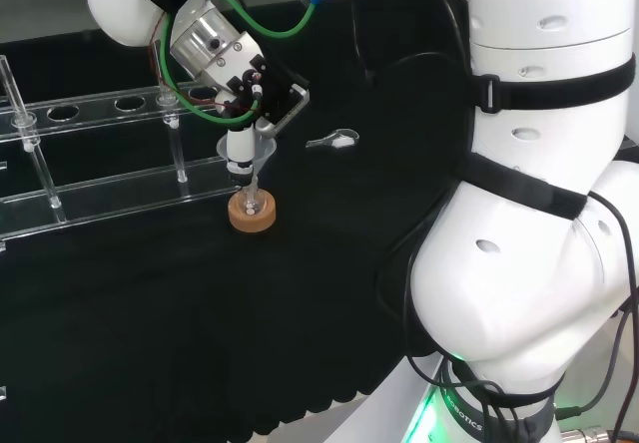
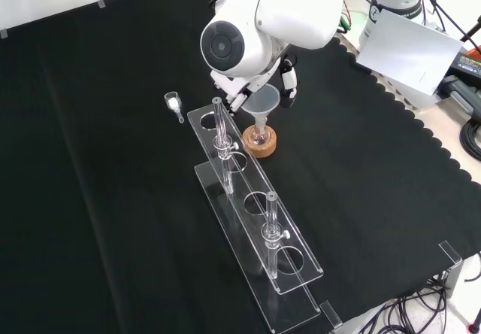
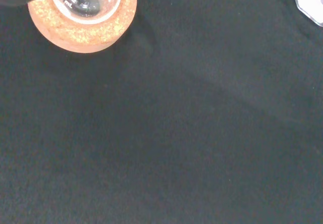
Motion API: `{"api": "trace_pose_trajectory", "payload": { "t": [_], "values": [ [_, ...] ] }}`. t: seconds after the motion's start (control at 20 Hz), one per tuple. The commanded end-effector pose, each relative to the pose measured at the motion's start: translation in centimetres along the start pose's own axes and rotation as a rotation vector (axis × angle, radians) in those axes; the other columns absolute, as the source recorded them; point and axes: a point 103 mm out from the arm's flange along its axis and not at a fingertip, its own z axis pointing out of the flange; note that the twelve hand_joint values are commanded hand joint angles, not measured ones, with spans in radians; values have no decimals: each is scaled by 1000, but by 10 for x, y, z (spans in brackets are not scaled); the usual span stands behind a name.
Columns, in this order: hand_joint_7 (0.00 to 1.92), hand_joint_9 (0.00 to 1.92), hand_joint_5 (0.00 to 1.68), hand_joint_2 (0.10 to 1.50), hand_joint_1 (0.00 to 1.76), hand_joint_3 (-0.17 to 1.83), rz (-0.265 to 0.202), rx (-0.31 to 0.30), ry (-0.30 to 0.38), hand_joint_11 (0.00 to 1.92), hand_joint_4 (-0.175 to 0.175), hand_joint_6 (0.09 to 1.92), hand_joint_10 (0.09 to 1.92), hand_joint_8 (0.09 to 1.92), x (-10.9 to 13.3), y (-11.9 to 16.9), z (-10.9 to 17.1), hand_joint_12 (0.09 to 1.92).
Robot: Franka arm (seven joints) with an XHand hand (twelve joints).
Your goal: Place the funnel on the round-bottom flask.
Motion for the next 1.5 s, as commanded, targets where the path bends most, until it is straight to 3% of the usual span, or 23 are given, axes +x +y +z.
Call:
{"api": "trace_pose_trajectory", "payload": {
  "t": [0.05,0.85,1.25,1.5],
  "values": [
    [543,896,301,627,616,479,-3,-1,-7,521,-73,203,568,789,1,-1,-1,1342],
    [343,745,282,637,541,372,-14,11,-2,493,-67,87,580,767,1,-6,2,1353],
    [213,609,252,645,524,333,-18,-10,6,466,-65,87,600,738,1,-7,-1,1358],
    [178,559,242,640,468,298,-25,-55,23,453,-63,87,623,728,2,-13,-4,1367]
  ]
}}
